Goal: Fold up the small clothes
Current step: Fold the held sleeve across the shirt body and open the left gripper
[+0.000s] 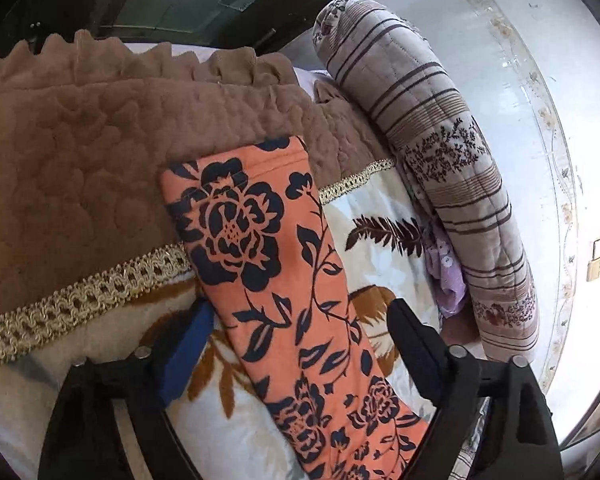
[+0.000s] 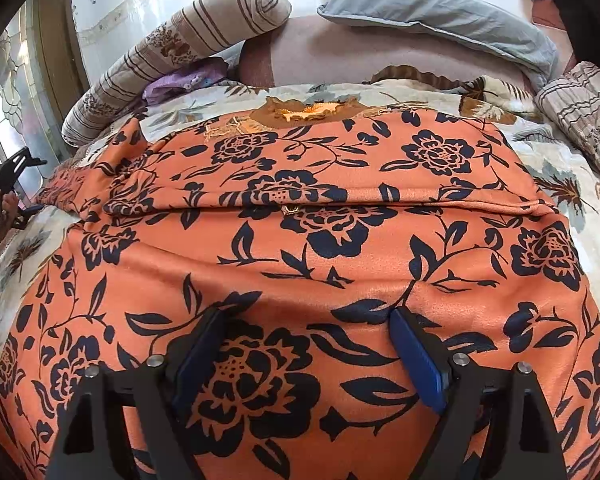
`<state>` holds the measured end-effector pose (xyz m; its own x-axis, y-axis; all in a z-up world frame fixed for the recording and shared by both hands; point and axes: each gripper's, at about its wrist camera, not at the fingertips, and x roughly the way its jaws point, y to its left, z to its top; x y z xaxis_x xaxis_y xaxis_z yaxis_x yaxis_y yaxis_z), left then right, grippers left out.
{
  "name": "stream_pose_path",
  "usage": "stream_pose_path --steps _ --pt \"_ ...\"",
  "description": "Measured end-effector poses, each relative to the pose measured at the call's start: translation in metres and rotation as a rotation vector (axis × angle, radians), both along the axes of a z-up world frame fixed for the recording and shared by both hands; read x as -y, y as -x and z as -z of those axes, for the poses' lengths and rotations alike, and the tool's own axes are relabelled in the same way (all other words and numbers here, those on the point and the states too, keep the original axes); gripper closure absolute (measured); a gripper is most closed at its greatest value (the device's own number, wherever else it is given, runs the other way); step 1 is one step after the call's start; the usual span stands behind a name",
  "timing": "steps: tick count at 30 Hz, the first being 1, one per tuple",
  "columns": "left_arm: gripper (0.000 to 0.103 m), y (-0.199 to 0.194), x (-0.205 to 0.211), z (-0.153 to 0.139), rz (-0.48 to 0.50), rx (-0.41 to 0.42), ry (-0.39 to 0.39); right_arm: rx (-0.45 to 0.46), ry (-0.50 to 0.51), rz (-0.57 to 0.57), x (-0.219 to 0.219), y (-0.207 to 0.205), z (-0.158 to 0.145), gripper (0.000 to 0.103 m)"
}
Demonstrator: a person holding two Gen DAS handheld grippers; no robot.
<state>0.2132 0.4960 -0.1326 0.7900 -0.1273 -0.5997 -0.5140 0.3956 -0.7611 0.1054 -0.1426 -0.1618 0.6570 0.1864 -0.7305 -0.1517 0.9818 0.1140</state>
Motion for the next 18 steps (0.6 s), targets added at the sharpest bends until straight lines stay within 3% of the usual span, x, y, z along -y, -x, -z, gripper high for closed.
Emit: stream_pose_path --steps 1,3,5,6,8,12,15,18 --pt "0.020 -0.001 0.001 -0.001 0.001 -0.001 -0.011 0.000 -0.001 0.000 0.000 0.000 0.000 0.016" --pt "0.040 -0.003 -0.003 0.001 -0.004 -0.013 -0.014 0.000 -0.001 0.000 0.000 0.000 0.000 0.016" --pt "0.085 -0.003 -0.008 0.009 -0.026 -0.064 -0.003 0.000 -0.001 0.000 0.000 0.000 0.000 0.016" --pt "0.095 -0.003 -0.011 0.013 -0.038 -0.104 -0.014 0.000 -0.001 0.000 0.000 0.000 0.000 0.016" --pt "0.096 -0.001 -0.012 0.013 -0.037 -0.113 -0.027 0.000 -0.001 0.000 0.000 0.000 0.000 0.016" --pt "0.097 -0.006 0.011 -0.026 -0.008 -0.157 -0.227 0.002 -0.009 0.000 0.001 0.000 0.000 0.016" --pt "0.097 -0.010 0.057 -0.088 0.069 -0.084 -0.428 0.002 -0.019 0.001 0.002 0.000 0.001 0.016" --pt "0.097 -0.010 0.127 -0.154 0.187 0.052 -0.564 0.002 -0.029 0.001 0.003 0.000 0.001 0.016"
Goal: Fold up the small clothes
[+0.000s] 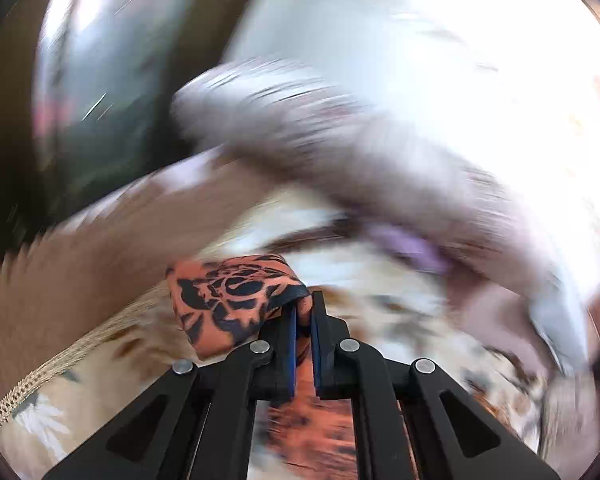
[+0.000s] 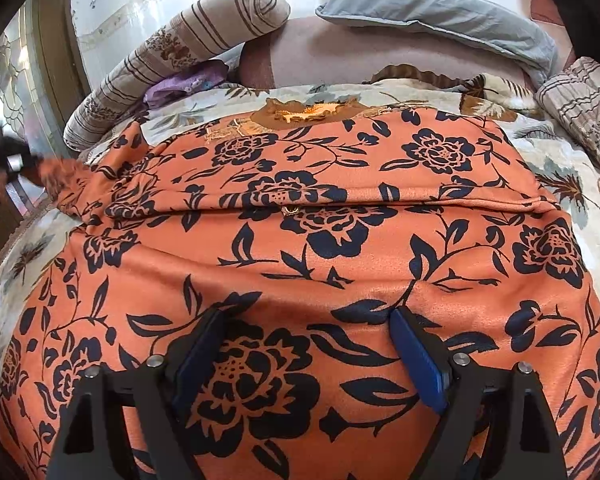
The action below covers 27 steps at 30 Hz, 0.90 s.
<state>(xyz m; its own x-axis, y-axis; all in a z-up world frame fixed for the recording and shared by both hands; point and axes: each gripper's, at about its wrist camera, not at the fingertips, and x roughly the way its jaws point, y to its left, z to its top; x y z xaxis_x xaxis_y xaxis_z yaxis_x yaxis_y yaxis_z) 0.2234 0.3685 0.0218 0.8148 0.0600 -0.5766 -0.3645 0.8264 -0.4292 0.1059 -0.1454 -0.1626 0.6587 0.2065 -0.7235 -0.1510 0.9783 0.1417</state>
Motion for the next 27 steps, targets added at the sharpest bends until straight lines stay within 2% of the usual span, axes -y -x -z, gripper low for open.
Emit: stream_pose_path --steps 2,4,8,10,13,15,16,17,19,21,23,25,27 --pt "0.097 0.001 0.062 -0.040 0.125 0.067 -0.071 0.001 -0.005 0.001 0.000 0.000 0.000 0.016" --pt "0.097 0.005 0.124 -0.069 0.239 0.127 -0.108 0.001 -0.015 0.002 0.001 0.001 0.000 0.016" --pt "0.097 0.005 0.237 -0.091 0.443 0.170 -0.103 0.001 -0.042 0.001 0.004 0.001 -0.001 0.016" --pt "0.097 0.000 0.286 -0.089 0.528 0.162 -0.094 0.001 -0.059 0.001 0.006 0.001 -0.001 0.016" --pt "0.097 -0.011 0.359 -0.065 0.628 0.100 -0.126 0.001 -0.093 0.001 0.010 0.001 -0.001 0.016" --pt "0.085 -0.023 0.401 -0.030 0.706 -0.012 -0.147 0.002 -0.126 0.000 0.015 0.001 -0.001 0.016" --pt "0.069 -0.028 0.413 -0.014 0.717 -0.066 -0.164 0.002 -0.144 0.001 0.017 0.001 -0.002 0.016" --pt "0.047 -0.034 0.425 0.007 0.737 -0.139 -0.184 0.002 -0.160 0.002 0.018 0.001 -0.002 0.016" --pt "0.044 -0.035 0.439 0.042 0.751 -0.273 -0.248 0.002 -0.192 0.003 0.022 0.001 -0.001 0.016" --pt "0.044 -0.030 0.431 0.065 0.732 -0.341 -0.304 0.002 -0.205 0.003 0.023 0.001 -0.002 0.016" --pt "0.044 -0.023 0.405 0.073 0.673 -0.353 -0.288 0.001 -0.206 0.003 0.022 0.001 -0.002 0.016" --pt "0.042 -0.012 0.373 0.070 0.616 -0.320 -0.234 -0.001 -0.208 0.003 0.022 0.001 -0.003 0.016" --pt "0.036 -0.004 0.343 0.066 0.546 -0.295 -0.246 -0.003 -0.223 0.004 0.024 0.001 -0.003 0.016"
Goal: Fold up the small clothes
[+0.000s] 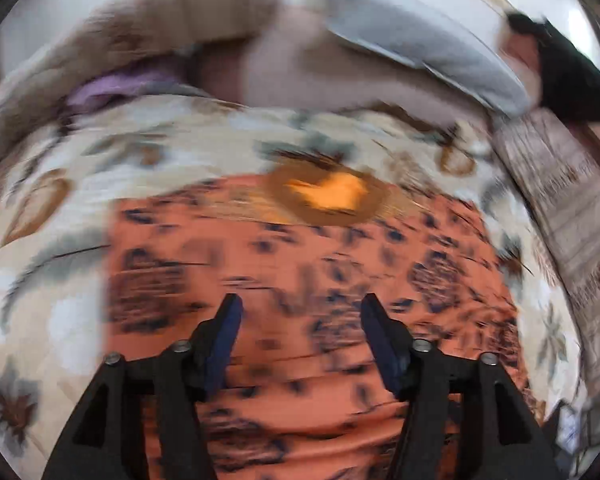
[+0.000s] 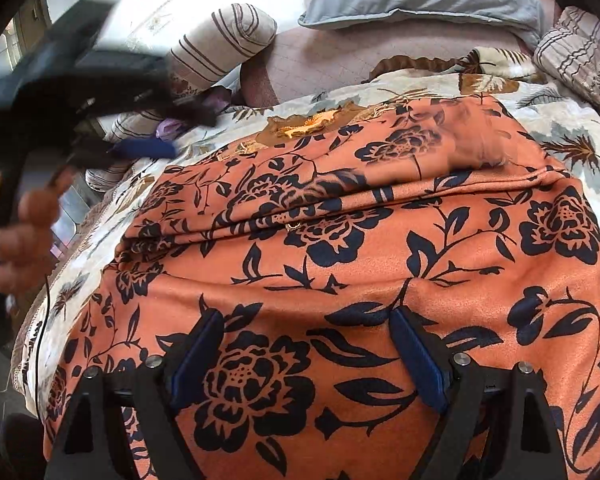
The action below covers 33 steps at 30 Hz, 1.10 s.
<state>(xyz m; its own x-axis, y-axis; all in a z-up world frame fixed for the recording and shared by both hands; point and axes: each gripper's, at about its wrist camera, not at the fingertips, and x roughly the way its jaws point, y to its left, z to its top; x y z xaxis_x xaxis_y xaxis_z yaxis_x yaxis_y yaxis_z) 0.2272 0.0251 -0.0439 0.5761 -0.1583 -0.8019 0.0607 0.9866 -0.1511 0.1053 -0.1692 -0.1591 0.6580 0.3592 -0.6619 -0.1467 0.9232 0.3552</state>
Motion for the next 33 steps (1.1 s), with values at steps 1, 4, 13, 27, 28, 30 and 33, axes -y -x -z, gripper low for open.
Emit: stream_pose_path --steps 1,4,13,27,28,30,33 --pt "0.035 0.003 -0.015 -0.001 -0.041 0.019 -0.015 -0.008 -0.024 0.004 0.004 0.000 -0.003 0.016" --pt "0.035 0.015 -0.066 0.009 -0.168 0.024 -0.022 -0.041 -0.181 0.065 0.033 0.003 -0.019 0.016" --pt "0.035 0.036 -0.130 0.057 -0.263 -0.040 0.116 -0.167 -0.121 0.195 0.125 -0.106 -0.054 0.021" --pt "0.035 0.028 -0.138 0.066 -0.213 -0.080 0.223 -0.310 0.009 0.142 0.126 -0.149 -0.014 0.084" --pt "0.038 0.022 -0.136 0.072 -0.217 -0.116 0.211 -0.310 0.018 0.133 0.126 -0.148 -0.015 0.089" --pt "0.056 0.016 -0.137 0.083 -0.263 -0.162 0.165 -0.265 0.056 0.138 0.123 -0.145 -0.027 0.091" --pt "0.056 0.016 -0.139 0.081 -0.269 -0.155 0.173 -0.210 0.166 0.112 0.110 -0.137 -0.042 0.091"
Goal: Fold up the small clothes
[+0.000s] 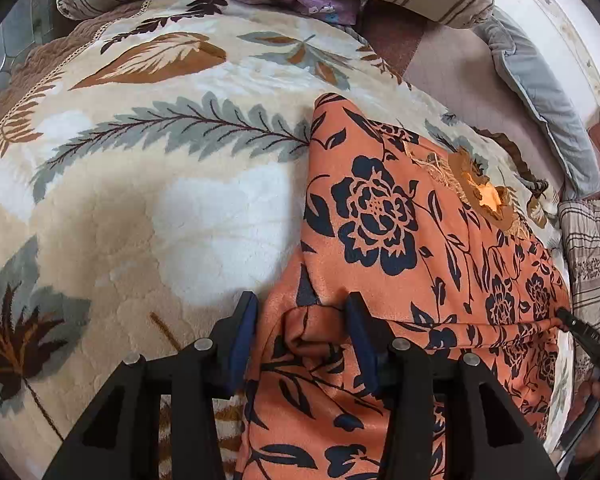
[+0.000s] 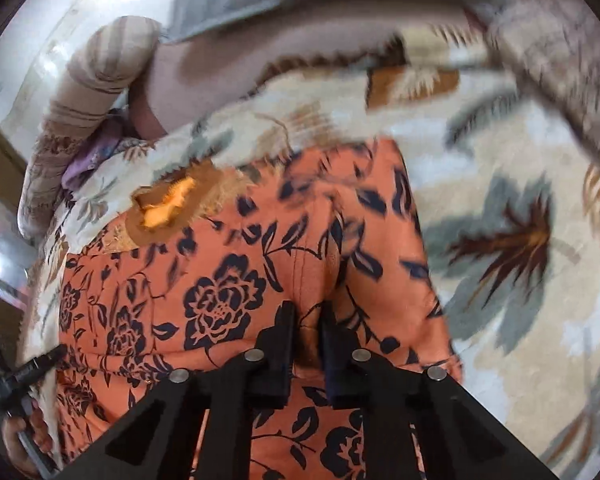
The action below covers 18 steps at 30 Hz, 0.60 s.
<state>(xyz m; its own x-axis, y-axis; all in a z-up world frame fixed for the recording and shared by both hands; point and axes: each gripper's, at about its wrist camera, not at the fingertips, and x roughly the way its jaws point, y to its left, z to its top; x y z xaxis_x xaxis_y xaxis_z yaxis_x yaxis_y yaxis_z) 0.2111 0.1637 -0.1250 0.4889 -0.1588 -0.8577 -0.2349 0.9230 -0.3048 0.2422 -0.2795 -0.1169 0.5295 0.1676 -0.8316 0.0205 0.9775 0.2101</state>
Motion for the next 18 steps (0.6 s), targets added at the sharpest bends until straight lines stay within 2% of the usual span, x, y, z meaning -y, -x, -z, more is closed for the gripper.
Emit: stream_pose_path --steps 2,3,5,6,7,8,10,11,13,14,15,16,18 --pt "0.056 -0.001 0.000 0.001 -0.001 -0.006 -0.004 -0.071 0.086 -0.040 -0.008 -0.006 0.021 0.087" --pt "0.056 -0.001 0.001 -0.001 0.000 -0.009 -0.005 -0.105 0.060 -0.032 -0.003 -0.008 0.035 0.083" --pt "0.056 0.001 -0.001 -0.005 -0.004 -0.007 0.006 -0.064 -0.016 0.017 0.009 -0.002 0.031 0.079" --pt "0.056 0.003 -0.002 -0.009 -0.002 0.008 0.005 -0.040 -0.038 0.060 0.018 0.001 0.023 0.066" --pt "0.056 0.004 -0.001 -0.013 0.001 0.026 -0.006 -0.012 -0.030 0.090 0.023 0.003 0.016 0.047" --pt "0.056 0.006 0.001 -0.020 0.007 0.051 -0.025 0.020 -0.023 0.111 0.027 0.005 0.008 0.039" --pt "0.056 0.004 0.007 -0.028 0.026 0.089 -0.030 0.096 -0.034 0.135 0.033 0.004 -0.011 0.038" --pt "0.054 0.003 0.011 -0.030 0.043 0.105 -0.025 0.116 -0.073 0.132 0.036 0.002 -0.017 0.038" --pt "0.048 -0.002 0.021 -0.028 0.081 0.115 -0.020 0.125 -0.236 0.080 0.038 -0.009 -0.020 0.038" --pt "0.045 -0.004 0.024 -0.024 0.092 0.108 -0.030 0.096 -0.347 0.037 0.039 -0.019 -0.015 0.038" --pt "0.045 -0.007 0.025 -0.019 0.096 0.093 -0.043 0.072 -0.411 0.012 0.037 -0.031 -0.007 0.038" --pt "0.045 -0.009 0.026 -0.012 0.092 0.067 -0.061 0.057 -0.415 0.012 0.035 -0.039 -0.001 0.037" --pt "0.045 -0.012 0.025 -0.002 0.080 0.043 -0.078 -0.088 -0.405 0.091 0.046 -0.063 0.040 0.037"
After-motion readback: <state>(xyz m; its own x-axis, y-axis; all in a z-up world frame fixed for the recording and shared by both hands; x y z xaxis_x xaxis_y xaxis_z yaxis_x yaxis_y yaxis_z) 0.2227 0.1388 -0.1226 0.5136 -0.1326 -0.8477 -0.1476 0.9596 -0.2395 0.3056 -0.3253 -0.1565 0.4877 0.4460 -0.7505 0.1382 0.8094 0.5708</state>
